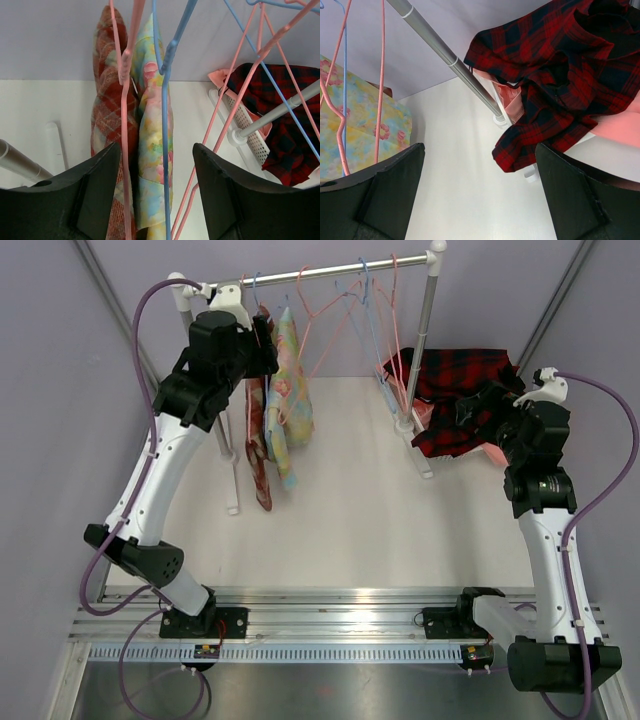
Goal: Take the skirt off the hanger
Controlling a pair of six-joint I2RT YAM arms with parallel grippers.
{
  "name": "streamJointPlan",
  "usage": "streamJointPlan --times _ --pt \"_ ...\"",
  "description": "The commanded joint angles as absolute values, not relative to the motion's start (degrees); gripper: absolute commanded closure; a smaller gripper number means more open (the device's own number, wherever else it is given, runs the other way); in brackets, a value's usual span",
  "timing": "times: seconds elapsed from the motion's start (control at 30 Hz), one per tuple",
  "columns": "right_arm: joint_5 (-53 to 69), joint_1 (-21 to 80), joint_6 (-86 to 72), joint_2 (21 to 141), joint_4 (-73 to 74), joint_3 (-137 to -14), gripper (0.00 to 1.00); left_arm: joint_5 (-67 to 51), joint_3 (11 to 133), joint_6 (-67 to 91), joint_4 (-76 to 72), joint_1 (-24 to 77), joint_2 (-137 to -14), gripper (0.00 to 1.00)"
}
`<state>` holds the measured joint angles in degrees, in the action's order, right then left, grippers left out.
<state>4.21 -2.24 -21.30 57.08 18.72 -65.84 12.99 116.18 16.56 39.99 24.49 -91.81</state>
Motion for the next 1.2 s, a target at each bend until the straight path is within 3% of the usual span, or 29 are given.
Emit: streamJointPlan --times 0.0,0.63,1.17 --pt "5.71 -2.02 -21.97 56.60 16.09 -65.74 0.00 10.73 117.16 16.79 36.03 24.43 -88.59 0.38" --pt "6.33 -2.02 -22.06 56.95 15.91 -64.95 0.00 9.05 118.30 17.14 34.98 28.30 -87.71 0.43" --pt "6.24 -1.93 -21.97 56.87 15.38 -64.42 0.00 15.47 115.67 16.43 34.54 28.48 -91.41 0.44"
